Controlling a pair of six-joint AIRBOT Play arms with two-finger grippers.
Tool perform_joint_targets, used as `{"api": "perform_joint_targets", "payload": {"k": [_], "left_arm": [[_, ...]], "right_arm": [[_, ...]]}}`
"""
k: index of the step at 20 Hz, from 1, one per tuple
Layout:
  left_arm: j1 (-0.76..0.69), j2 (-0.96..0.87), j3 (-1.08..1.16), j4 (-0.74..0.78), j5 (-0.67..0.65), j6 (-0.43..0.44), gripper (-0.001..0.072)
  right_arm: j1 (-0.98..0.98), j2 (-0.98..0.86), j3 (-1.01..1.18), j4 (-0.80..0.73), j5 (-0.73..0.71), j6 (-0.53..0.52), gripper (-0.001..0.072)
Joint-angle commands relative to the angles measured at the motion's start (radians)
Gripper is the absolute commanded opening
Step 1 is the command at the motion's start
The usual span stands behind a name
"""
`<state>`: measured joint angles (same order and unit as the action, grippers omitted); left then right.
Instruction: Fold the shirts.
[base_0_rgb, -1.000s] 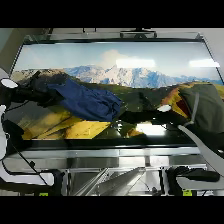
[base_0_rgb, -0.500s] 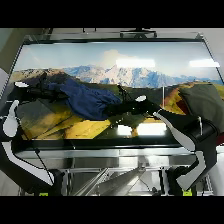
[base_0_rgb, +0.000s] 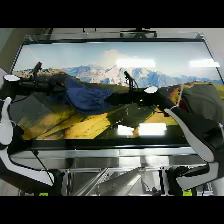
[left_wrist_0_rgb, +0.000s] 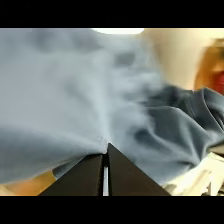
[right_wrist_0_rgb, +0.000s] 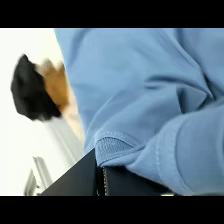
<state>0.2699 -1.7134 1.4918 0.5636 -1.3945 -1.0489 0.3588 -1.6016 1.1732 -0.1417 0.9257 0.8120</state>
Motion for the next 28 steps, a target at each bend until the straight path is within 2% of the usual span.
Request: {"api": "perform_joint_targets", "payload": {"k": [1,4,6,9,12,16,19,22,24,25,26,27,28], "left_arm": [[-0.047,0.219,0.014,-0.189,-0.047,0.047,-0.0004],[-0.132,0.433,0.154,-0.226,-0.068,0.02,-0.0004],[-0.19,0.546,0.294,-0.213,-0.021,-0.005,0.0009],[-0.233,0.651,0.448,-0.037,0.066,-0.09,0.0016],[-0.256,0.671,0.492,0.101,0.066,-0.134,0.0017],[-0.32,0.496,0.492,0.101,-0.045,-0.14,0.0017],[-0.335,0.235,0.492,0.111,-0.128,-0.151,0.0016],[-0.322,-0.007,0.492,0.236,-0.133,-0.159,0.0014],[-0.291,-0.131,0.492,0.275,-0.097,-0.172,0.0016],[-0.264,-0.177,0.493,0.273,-0.072,-0.184,0.0056],[-0.238,-0.215,0.493,0.274,-0.057,-0.185,0.0356],[-0.211,-0.241,0.493,0.274,-0.055,-0.185,0.0668],[-0.181,-0.259,0.493,0.274,-0.063,-0.193,0.0715]], "right_arm": [[-0.052,0.24,0.007,-0.022,-0.005,-0.028,0.0011],[-0.074,0.498,0.042,-0.027,-0.039,-0.058,0.0011],[-0.077,0.66,0.088,-0.097,-0.071,-0.056,0.001],[-0.077,0.852,0.117,-0.287,-0.151,0.029,0.001],[-0.079,0.91,0.117,-0.494,-0.185,0.137,0.001],[-0.079,0.768,0.117,-0.608,-0.158,0.189,0.001],[-0.081,0.522,0.117,-0.761,-0.159,0.283,0.0012],[-0.115,0.254,0.117,-0.804,-0.159,0.376,0.0013],[-0.167,0.112,0.117,-0.793,-0.163,0.479,0.0035],[-0.202,0.064,0.117,-0.76,-0.166,0.497,0.028],[-0.239,0.037,0.117,-0.727,-0.167,0.497,0.0502],[-0.281,0.029,0.117,-0.709,-0.166,0.497,0.0524],[-0.319,0.034,0.117,-0.71,-0.157,0.497,0.0524]]}}
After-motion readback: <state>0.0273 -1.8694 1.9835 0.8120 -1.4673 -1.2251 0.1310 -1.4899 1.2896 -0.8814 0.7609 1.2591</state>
